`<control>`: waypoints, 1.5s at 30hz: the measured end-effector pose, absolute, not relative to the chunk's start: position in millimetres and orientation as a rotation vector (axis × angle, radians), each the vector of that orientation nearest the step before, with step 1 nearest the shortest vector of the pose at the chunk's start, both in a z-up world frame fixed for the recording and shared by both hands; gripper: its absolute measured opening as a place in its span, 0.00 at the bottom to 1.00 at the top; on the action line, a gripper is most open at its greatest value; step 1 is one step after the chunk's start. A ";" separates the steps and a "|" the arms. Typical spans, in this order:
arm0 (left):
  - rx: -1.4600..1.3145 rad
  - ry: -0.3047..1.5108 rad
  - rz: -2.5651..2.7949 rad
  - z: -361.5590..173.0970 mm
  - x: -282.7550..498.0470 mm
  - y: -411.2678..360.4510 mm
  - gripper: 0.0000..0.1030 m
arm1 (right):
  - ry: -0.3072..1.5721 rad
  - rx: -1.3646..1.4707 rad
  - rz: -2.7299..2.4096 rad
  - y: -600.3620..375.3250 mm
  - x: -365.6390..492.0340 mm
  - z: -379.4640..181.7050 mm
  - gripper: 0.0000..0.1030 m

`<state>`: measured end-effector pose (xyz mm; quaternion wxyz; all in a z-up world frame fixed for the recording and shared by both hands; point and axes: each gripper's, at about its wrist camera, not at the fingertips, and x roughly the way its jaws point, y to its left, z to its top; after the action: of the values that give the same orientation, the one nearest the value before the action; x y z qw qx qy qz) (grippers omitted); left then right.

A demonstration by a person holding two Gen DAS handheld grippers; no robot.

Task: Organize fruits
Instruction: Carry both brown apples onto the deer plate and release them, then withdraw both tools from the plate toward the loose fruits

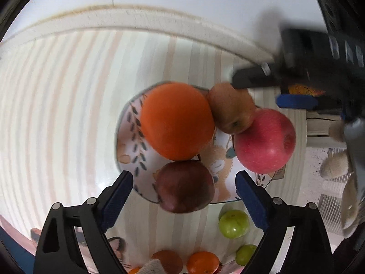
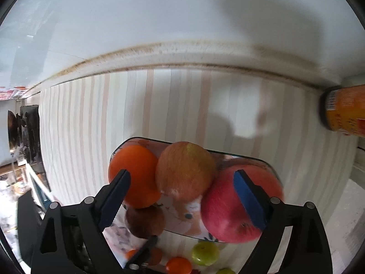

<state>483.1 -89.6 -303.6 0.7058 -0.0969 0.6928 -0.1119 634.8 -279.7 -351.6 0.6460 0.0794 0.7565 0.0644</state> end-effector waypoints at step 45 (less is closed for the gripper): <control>0.014 1.124 -0.206 -135.5 284.0 -54.9 0.89 | 1.097 0.199 -0.035 -262.6 283.6 -140.0 0.91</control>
<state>284.0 -54.9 -135.5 0.8412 0.0067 0.5318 -0.0975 283.6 -262.6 -140.0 0.8484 0.0946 0.5206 -0.0167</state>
